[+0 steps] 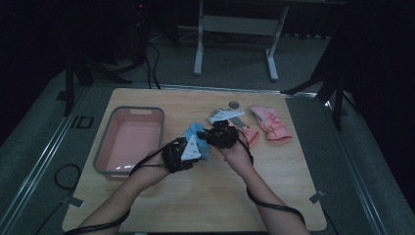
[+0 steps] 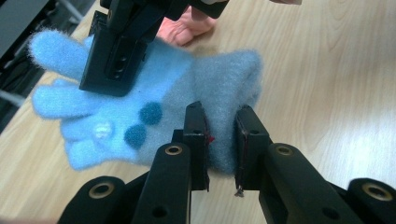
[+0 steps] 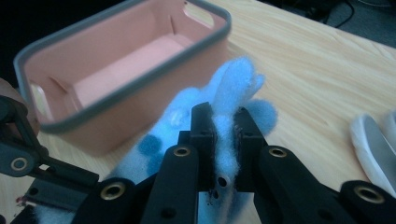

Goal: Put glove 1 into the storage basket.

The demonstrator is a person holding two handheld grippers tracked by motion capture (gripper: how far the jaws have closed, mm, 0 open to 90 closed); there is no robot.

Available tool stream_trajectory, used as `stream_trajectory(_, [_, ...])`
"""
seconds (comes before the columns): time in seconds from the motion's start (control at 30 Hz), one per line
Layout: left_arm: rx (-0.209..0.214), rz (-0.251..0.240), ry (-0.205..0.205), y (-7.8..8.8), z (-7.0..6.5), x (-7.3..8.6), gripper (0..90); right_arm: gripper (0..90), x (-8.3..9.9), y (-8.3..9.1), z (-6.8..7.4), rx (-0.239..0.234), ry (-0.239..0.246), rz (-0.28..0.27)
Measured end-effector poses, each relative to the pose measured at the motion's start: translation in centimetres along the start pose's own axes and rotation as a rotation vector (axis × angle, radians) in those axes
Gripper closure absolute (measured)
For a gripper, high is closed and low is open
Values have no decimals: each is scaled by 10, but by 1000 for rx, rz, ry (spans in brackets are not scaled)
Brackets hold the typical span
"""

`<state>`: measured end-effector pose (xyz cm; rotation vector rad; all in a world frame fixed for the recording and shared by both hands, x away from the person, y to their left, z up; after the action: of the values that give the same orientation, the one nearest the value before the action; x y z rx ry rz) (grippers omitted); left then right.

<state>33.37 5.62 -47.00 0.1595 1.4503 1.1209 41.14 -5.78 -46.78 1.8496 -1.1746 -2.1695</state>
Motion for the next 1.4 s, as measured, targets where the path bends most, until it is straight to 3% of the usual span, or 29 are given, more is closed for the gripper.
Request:
stream_trajectory(0.23, [-60, 23, 5, 28, 22, 13, 785, 843, -34, -19, 14, -26, 24, -24])
stream_trajectory(0.47, [-102, 44, 5, 41, 34, 27, 785, 850, -54, -40, 28, -42, 52, -14])
stream_trajectory(0.73, [-141, 57, 4, 53, 46, 38, 785, 851, -72, -56, 36, -73, 26, -34])
stream_trajectory(1.13, [-200, 95, 69, 76, 71, 85, 784, 851, -93, -101, 61, -116, 52, -24])
stream_trajectory(1.33, [-190, 127, 113, 72, 78, 109, 784, 850, -89, -132, 73, -134, 51, 15])
stream_trajectory(1.4, [-186, 138, 124, 67, 81, 116, 784, 851, -88, -135, 73, -136, 49, 21])
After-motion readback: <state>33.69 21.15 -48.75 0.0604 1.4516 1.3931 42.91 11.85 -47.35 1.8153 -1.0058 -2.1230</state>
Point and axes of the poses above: each handheld gripper's, and its own axes: y roughly backward along the jaws, x roughly out of its underside, z roughly to its left, the point moved 5 cm from there along -y, roughly forward along the jaws, and after that the axes turned 10 degrees about y, right-handed, at the moved point
